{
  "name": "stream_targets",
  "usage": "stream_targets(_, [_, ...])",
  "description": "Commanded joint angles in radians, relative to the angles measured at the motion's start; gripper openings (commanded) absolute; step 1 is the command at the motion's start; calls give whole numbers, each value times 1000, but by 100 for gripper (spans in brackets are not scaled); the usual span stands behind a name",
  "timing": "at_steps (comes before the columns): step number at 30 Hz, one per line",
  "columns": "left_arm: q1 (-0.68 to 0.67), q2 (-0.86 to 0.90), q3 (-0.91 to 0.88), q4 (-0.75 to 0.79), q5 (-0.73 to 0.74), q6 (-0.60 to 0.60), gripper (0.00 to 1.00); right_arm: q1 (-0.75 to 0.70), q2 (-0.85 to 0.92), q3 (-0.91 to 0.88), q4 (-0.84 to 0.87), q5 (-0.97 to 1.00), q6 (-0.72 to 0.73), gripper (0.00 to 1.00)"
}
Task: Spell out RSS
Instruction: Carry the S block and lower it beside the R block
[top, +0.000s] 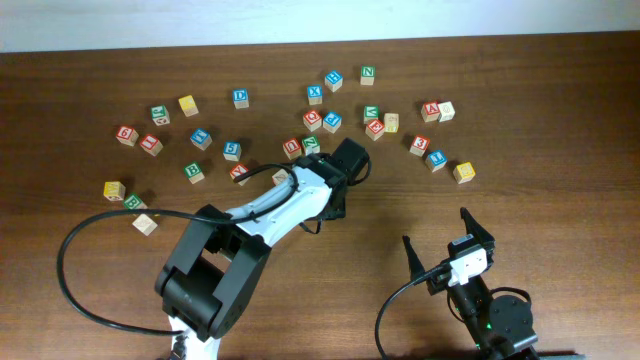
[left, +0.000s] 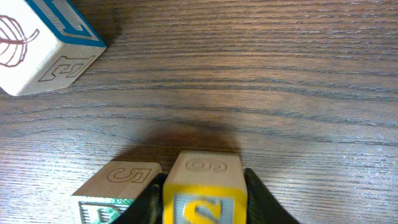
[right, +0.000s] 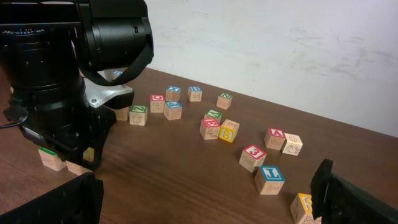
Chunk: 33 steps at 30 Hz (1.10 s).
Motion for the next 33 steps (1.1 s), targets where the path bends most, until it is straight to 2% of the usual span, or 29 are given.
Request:
stream_targets(1, [-2,10,-3,-1,3,-11,32,1,-8,-8,-2,12,14,98])
stream_targets(7, [-2,10,-3,-1,22,-11,28,1,-8,-8,-1,12,14,98])
stream_targets(9, [-2,10,-3,-1,22,-11,23,1,-8,-8,-2,12,14,98])
stream_targets(24, [-2,10,-3,-27,29,-10,19,1,-8,-8,-2,12,14,98])
stream_targets(27, [-2,10,-3,-27,29,-10,20,1,-8,-8,-2,12,14,98])
stream_targets(30, [-2,10,-3,-23,29,-10,31,1,-8,-8,-1,12,14,98])
stream_targets(33, [-2,10,-3,-8,29,-10,32,1,-8,-8,-1,12,14,98])
